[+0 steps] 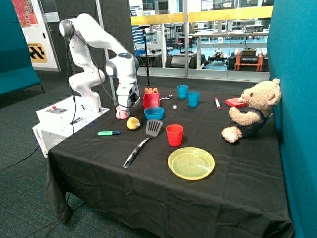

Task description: Put the ball in the red pot

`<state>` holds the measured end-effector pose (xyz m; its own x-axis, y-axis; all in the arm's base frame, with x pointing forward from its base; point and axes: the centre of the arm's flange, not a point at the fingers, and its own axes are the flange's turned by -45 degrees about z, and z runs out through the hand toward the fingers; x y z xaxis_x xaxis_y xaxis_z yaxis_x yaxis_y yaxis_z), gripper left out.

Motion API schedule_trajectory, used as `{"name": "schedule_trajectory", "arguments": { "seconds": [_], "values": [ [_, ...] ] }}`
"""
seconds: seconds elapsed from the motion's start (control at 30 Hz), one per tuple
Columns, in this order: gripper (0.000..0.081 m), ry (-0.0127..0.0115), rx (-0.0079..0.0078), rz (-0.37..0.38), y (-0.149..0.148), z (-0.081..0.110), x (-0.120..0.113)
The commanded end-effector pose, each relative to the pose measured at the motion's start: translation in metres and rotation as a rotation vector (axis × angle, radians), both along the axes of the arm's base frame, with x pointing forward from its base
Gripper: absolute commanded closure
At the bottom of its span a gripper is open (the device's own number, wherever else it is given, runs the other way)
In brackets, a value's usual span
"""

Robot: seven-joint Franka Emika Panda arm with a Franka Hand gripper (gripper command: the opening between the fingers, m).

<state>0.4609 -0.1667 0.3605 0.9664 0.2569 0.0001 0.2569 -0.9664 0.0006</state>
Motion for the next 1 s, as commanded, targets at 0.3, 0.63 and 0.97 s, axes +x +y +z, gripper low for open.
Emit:
{"name": "schedule_trajectory", "arguments": {
  "seconds": [0.3,0.63,0.97],
  "values": [
    [0.0053,0.0003,0.0005,-0.015,-0.014,-0.016,0.006],
    [0.0054,0.0003,0.0005,-0.015,-0.019,-0.027,-0.004],
    [0.0049,0.0003,0.0005,0.000,-0.014,-0.033,0.000]
  ]
}}
